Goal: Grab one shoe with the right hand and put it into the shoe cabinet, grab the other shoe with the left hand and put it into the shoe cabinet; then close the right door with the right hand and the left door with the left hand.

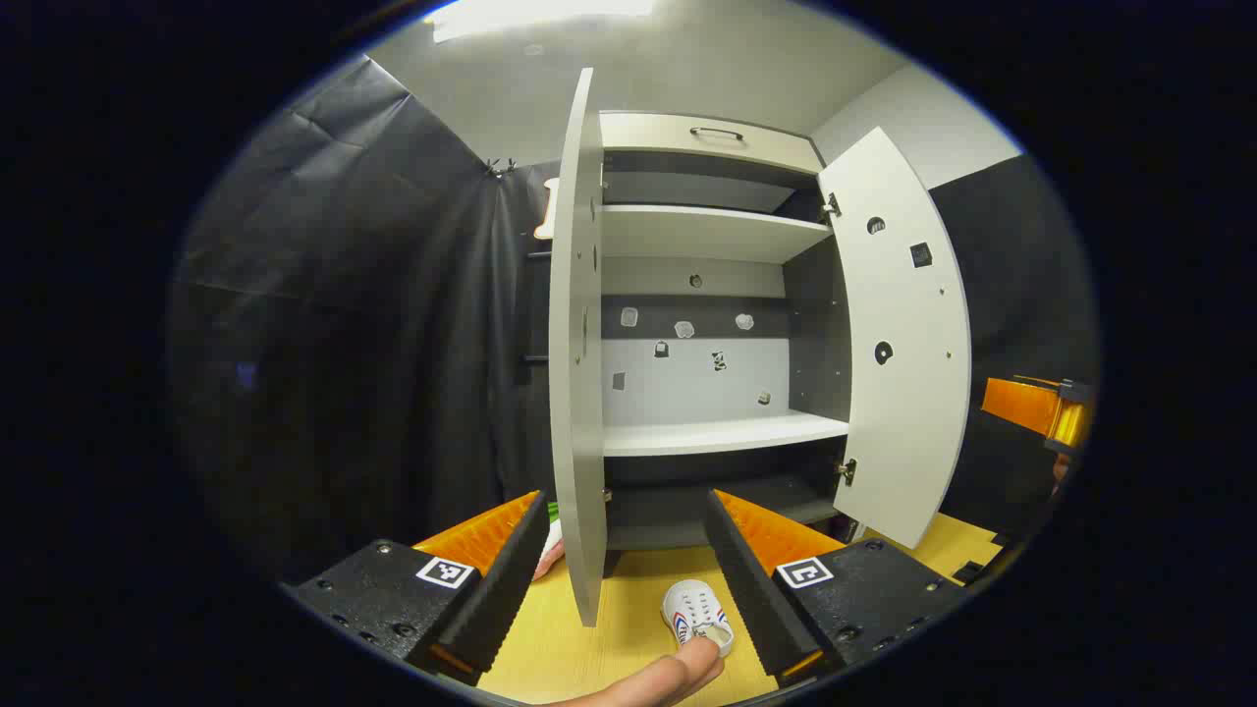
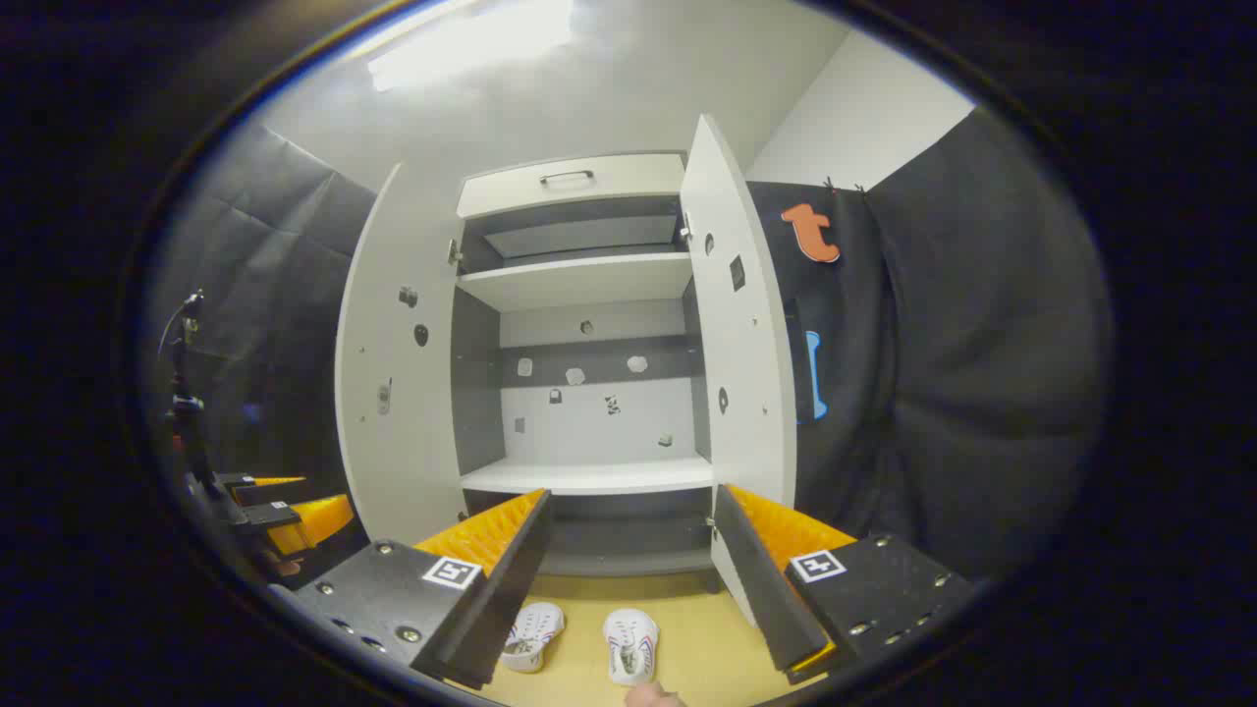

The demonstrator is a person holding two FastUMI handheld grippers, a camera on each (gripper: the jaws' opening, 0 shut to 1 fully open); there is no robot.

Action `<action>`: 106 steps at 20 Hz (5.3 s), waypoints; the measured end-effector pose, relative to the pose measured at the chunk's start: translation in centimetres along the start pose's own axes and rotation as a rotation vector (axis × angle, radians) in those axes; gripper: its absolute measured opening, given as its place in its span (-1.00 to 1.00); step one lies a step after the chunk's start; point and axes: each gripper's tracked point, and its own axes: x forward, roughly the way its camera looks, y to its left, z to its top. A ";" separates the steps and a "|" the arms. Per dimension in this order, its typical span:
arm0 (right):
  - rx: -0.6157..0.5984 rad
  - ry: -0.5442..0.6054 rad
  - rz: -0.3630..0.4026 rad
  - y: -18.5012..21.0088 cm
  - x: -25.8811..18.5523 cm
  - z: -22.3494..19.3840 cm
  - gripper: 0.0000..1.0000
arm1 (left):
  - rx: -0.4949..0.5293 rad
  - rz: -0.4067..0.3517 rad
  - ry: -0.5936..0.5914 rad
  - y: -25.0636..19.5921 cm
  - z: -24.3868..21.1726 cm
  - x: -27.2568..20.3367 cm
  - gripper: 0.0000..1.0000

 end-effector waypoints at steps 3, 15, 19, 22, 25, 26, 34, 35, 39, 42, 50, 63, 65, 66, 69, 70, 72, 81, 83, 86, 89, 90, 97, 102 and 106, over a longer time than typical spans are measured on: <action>0.004 0.021 -0.003 -0.6 0.2 -1.1 0.87 | 0.020 0.009 0.004 -0.1 -0.3 0.2 0.92; -0.044 0.025 0.000 -1.0 -0.1 -1.6 0.97 | -0.012 0.028 -0.006 0.3 -0.1 1.1 0.93; -0.075 0.022 0.001 -0.6 0.1 -2.0 0.97 | -0.022 0.026 0.005 0.3 -0.5 1.5 0.93; -0.078 0.046 0.001 -0.6 1.0 -3.6 0.97 | -0.025 0.026 -0.002 0.4 -0.7 1.7 0.93; -0.081 0.093 0.027 0.0 2.4 -6.9 0.97 | -0.039 0.014 0.017 0.2 -1.5 1.9 0.92; -0.088 0.113 0.036 0.2 3.0 -8.3 0.89 | -0.043 0.012 0.022 0.2 -1.7 2.0 0.93; -0.190 0.424 0.125 3.2 6.5 -27.8 0.97 | -0.029 0.016 0.042 1.3 -3.3 2.3 0.87; -0.179 0.478 0.131 3.6 6.6 -30.5 0.90 | -0.022 0.018 0.045 1.6 -3.6 2.3 0.87; -0.101 0.656 0.128 4.2 6.9 -38.3 0.91 | -0.009 0.031 0.046 2.6 -4.3 2.5 0.93; -0.073 0.749 0.094 3.5 7.2 -42.0 0.89 | -0.017 0.032 0.053 3.1 -4.9 2.8 0.93; -0.152 0.739 0.061 3.7 8.9 -43.8 0.46 | -0.032 0.031 0.080 3.7 -6.7 3.6 0.94; 0.299 0.636 0.115 2.9 13.4 -43.4 -0.97 | -0.022 -0.040 0.089 0.5 -7.7 3.2 0.94; 0.300 0.605 0.137 3.1 13.2 -42.8 -0.99 | -0.002 -0.046 0.076 0.2 -7.3 2.9 0.94; 0.294 0.580 0.145 3.1 13.0 -42.3 -0.99 | 0.013 -0.046 0.064 0.3 -7.1 2.7 0.94; 0.219 0.512 0.155 3.5 12.0 -39.9 -0.99 | 0.034 -0.051 0.047 0.2 -6.8 2.1 0.93; 0.184 0.481 0.155 3.5 11.8 -38.5 -0.99 | 0.031 -0.056 0.050 0.1 -6.8 2.1 0.87; 0.164 0.424 0.184 4.2 11.2 -35.2 -0.99 | 0.025 -0.066 0.049 -0.1 -6.9 2.1 0.93; 0.143 0.187 0.264 5.6 11.6 -16.3 -0.99 | 0.020 -0.088 0.065 -0.7 -8.4 3.3 0.94; 0.109 0.169 0.261 5.4 12.3 -13.1 -0.99 | 0.023 -0.102 0.060 -1.1 -8.3 3.5 0.94; 0.096 0.162 0.264 5.7 13.8 -9.1 -0.98 | 0.018 -0.109 0.033 -1.7 -7.8 3.8 0.94; 0.078 0.181 0.268 6.0 17.5 -6.2 -0.98 | 0.008 -0.114 0.019 -2.4 -7.2 4.7 0.93; 0.079 0.192 0.253 5.9 19.0 -5.6 -0.98 | 0.011 -0.108 0.010 -2.4 -6.7 5.2 0.93; -0.031 0.237 0.161 3.9 30.7 -4.4 -0.98 | -0.011 -0.126 -0.024 -4.0 -3.6 8.8 0.92; -0.078 0.279 0.170 3.8 39.1 -6.2 -0.98 | -0.011 -0.144 -0.039 -5.1 -2.9 10.9 0.93; -0.110 0.310 0.154 3.4 44.3 -9.0 -0.98 | -0.008 -0.143 -0.013 -5.4 -4.0 12.2 0.93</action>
